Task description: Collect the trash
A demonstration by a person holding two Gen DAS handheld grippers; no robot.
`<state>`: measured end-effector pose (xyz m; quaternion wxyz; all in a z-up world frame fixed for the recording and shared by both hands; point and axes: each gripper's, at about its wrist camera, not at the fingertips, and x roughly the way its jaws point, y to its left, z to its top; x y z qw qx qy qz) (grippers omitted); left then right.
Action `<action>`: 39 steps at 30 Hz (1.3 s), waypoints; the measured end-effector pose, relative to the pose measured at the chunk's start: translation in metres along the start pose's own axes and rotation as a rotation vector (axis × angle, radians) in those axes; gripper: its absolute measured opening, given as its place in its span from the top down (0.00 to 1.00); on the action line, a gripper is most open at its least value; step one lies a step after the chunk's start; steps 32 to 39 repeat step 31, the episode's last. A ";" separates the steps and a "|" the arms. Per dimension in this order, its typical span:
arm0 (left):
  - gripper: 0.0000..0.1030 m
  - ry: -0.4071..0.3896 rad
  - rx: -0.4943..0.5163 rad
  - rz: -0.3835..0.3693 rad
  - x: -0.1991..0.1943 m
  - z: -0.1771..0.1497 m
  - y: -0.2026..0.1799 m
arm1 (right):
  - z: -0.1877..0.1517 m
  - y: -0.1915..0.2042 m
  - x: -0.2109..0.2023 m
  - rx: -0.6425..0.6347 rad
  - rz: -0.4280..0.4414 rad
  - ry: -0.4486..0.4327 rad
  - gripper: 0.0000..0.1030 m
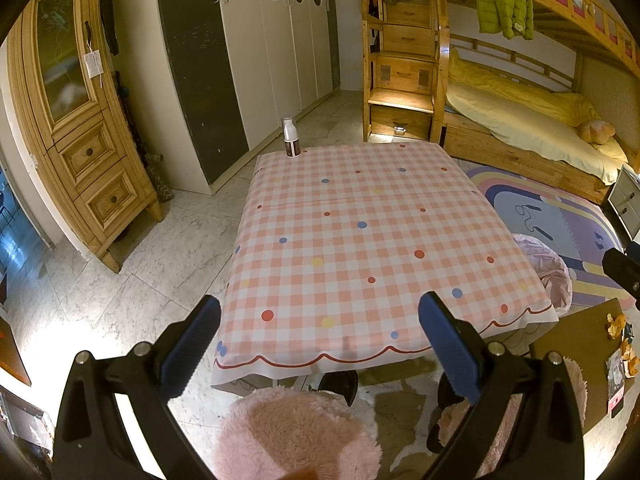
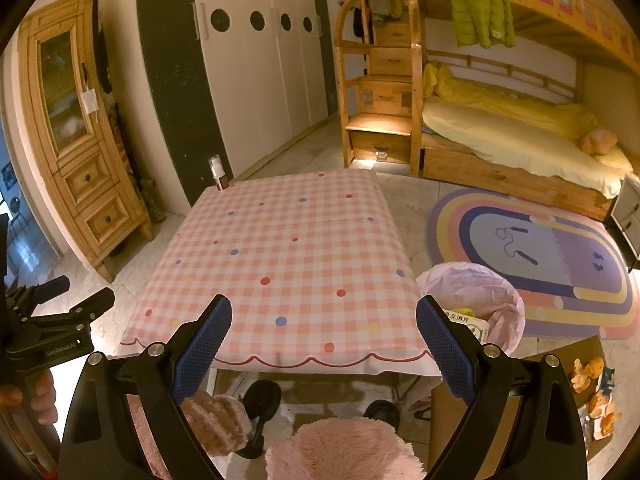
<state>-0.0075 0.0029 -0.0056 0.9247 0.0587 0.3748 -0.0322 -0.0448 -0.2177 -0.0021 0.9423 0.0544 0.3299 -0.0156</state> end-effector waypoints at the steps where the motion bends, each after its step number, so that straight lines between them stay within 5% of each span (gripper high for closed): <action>1: 0.07 0.000 0.000 0.000 0.000 0.000 0.000 | 0.000 0.001 0.000 0.000 0.000 -0.002 0.10; 22: 0.07 -0.002 -0.005 -0.007 0.001 0.000 0.000 | -0.005 0.000 0.005 0.014 0.004 0.001 0.10; 31: 0.07 -0.001 -0.004 -0.063 0.022 0.008 -0.013 | -0.020 -0.060 0.011 0.071 -0.068 -0.048 0.09; 39: 0.07 -0.001 -0.004 -0.063 0.022 0.008 -0.013 | -0.020 -0.060 0.011 0.071 -0.068 -0.048 0.09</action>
